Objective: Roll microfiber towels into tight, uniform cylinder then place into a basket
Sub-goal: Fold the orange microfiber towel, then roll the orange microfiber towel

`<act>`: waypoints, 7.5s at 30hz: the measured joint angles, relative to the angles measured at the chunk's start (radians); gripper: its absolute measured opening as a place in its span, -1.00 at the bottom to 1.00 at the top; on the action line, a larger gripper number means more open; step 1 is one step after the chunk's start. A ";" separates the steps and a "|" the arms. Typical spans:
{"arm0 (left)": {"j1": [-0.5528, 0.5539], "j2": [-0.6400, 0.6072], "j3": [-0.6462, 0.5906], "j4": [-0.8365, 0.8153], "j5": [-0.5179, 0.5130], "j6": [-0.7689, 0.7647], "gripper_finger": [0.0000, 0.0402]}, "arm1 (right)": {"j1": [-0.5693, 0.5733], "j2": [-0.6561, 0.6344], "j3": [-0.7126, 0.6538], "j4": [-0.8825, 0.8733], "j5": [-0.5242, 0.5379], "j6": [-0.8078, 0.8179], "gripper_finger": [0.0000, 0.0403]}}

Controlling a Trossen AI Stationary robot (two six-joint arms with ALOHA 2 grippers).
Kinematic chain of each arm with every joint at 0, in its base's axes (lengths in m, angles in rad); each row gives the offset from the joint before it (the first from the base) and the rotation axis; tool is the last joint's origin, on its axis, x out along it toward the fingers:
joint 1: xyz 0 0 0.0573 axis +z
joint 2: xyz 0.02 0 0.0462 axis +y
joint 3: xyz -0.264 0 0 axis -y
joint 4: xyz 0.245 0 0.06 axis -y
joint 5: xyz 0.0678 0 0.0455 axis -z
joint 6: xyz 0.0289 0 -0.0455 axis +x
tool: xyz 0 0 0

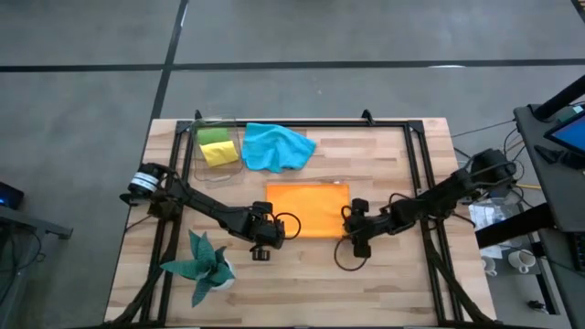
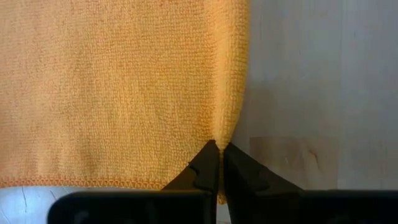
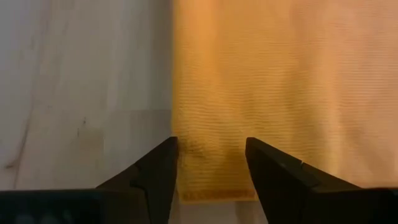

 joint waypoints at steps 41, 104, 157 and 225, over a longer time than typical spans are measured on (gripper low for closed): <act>0.000 -0.001 -0.015 0.021 0.021 -0.051 -1.00 | 0.134 0.134 0.127 -0.196 0.066 0.091 -0.56; 0.151 -0.182 -0.185 0.178 -0.211 -0.102 -1.00 | -0.089 0.023 0.120 -0.260 0.258 0.097 -0.96; 0.212 -0.287 -0.268 0.357 -0.131 0.071 -0.06 | -0.114 -0.020 0.083 -0.211 0.425 0.121 -0.15; 0.213 -0.093 -0.306 0.718 -0.025 0.038 -1.00 | -0.100 -0.519 -0.060 -0.430 0.233 0.499 -0.83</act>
